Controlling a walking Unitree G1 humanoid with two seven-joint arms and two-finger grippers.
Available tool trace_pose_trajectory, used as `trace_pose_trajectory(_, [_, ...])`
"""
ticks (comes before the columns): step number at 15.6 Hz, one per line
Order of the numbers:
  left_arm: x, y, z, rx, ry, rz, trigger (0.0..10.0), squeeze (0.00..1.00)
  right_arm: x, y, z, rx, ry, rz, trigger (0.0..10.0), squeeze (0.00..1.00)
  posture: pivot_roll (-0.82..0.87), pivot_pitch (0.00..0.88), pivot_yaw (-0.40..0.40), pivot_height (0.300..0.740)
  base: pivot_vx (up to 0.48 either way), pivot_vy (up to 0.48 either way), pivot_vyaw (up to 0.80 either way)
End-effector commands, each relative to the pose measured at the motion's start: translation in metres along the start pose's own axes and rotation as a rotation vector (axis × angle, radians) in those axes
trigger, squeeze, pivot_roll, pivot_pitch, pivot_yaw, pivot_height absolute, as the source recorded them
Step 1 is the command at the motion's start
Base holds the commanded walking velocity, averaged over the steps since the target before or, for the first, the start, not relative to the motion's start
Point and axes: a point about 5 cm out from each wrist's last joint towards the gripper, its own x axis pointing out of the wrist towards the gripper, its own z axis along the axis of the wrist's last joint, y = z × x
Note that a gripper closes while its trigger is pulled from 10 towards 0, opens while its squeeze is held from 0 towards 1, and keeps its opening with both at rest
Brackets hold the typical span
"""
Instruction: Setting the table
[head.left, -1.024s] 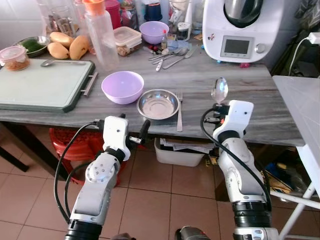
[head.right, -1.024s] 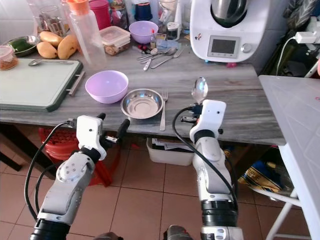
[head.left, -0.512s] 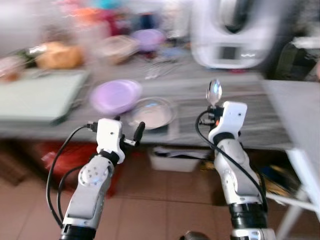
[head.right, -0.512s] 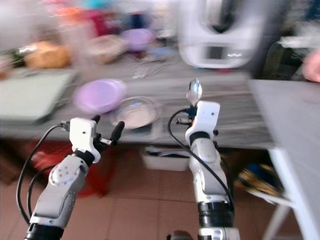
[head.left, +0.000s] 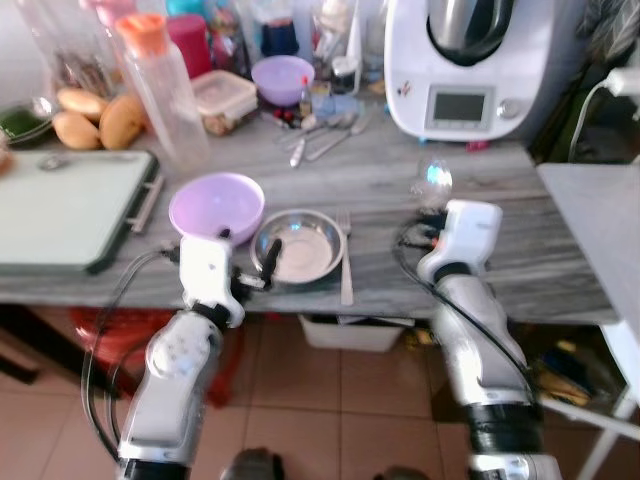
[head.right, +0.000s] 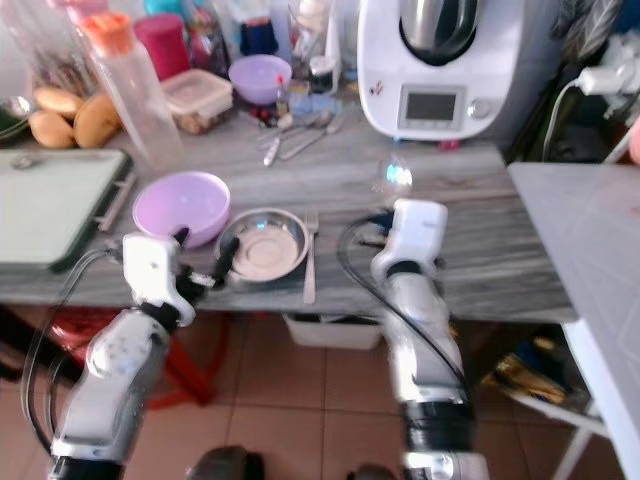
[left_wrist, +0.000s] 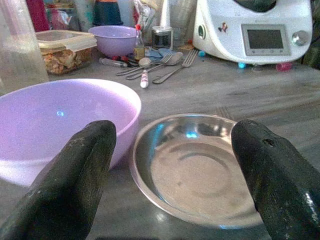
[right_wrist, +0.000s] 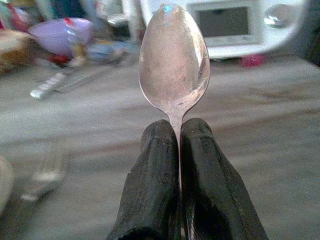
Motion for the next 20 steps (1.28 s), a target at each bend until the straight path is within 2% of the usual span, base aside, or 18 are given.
trace_pose_trajectory(1, [-0.005, 0.009, 0.009, 0.014, -0.045, 0.031, 10.0, 0.00, 0.001, 0.004, 0.003, 0.007, -0.008, 0.016, 10.0, 0.00, -0.02, 0.000, 0.027, 0.740, 0.000, 0.000, 0.00])
trace_pose_trajectory(2, [-0.011, 0.012, 0.013, 0.019, -0.059, 0.031, 10.0, 0.00, 0.001, 0.004, 0.002, 0.006, -0.008, 0.017, 10.0, 0.00, -0.02, 0.000, 0.025, 0.740, 0.000, 0.000, 0.00])
trace_pose_trajectory(4, [-0.019, 0.015, 0.007, 0.030, -0.014, -0.007, 10.0, 0.00, 0.001, 0.002, -0.001, 0.005, 0.007, 0.015, 10.0, 0.00, -0.02, 0.000, 0.024, 0.740, 0.000, 0.000, 0.00])
trace_pose_trajectory(6, [-0.027, 0.015, 0.000, 0.031, 0.033, -0.088, 10.0, 0.00, 0.005, -0.003, -0.014, 0.007, 0.090, 0.028, 10.0, 0.00, -0.01, 0.000, 0.025, 0.740, 0.000, 0.000, 0.00])
trace_pose_trajectory(8, [-0.028, 0.018, 0.000, 0.042, 0.044, -0.101, 10.0, 0.00, 0.007, -0.006, -0.018, 0.033, 0.117, 0.024, 10.0, 0.00, -0.01, 0.000, 0.026, 0.740, 0.000, 0.000, 0.00])
trace_pose_trajectory(10, [-0.030, 0.020, 0.003, 0.039, 0.048, -0.119, 10.0, 0.00, 0.011, -0.005, -0.022, 0.116, 0.169, 0.017, 10.0, 0.00, -0.01, 0.000, 0.032, 0.740, 0.000, 0.000, 0.00])
trace_pose_trajectory(13, [-0.039, 0.021, 0.003, 0.020, 0.088, -0.212, 10.0, 0.00, 0.016, 0.010, -0.030, 0.199, 0.245, 0.041, 10.0, 0.00, 0.00, 0.000, 0.038, 0.740, 0.000, 0.000, 0.00])
trace_pose_trajectory(16, [-0.043, 0.023, 0.003, 0.023, 0.102, -0.220, 10.0, 0.00, 0.019, 0.021, -0.034, 0.302, 0.302, 0.053, 10.0, 0.00, 0.00, 0.000, 0.035, 0.740, 0.000, 0.000, 0.00])
trace_pose_trajectory(20, [-0.042, 0.015, 0.003, 0.009, 0.103, -0.237, 10.0, 0.00, 0.026, 0.034, -0.033, 0.313, 0.334, 0.096, 10.0, 0.00, 0.00, 0.005, 0.031, 0.740, 0.000, 0.000, 0.00])
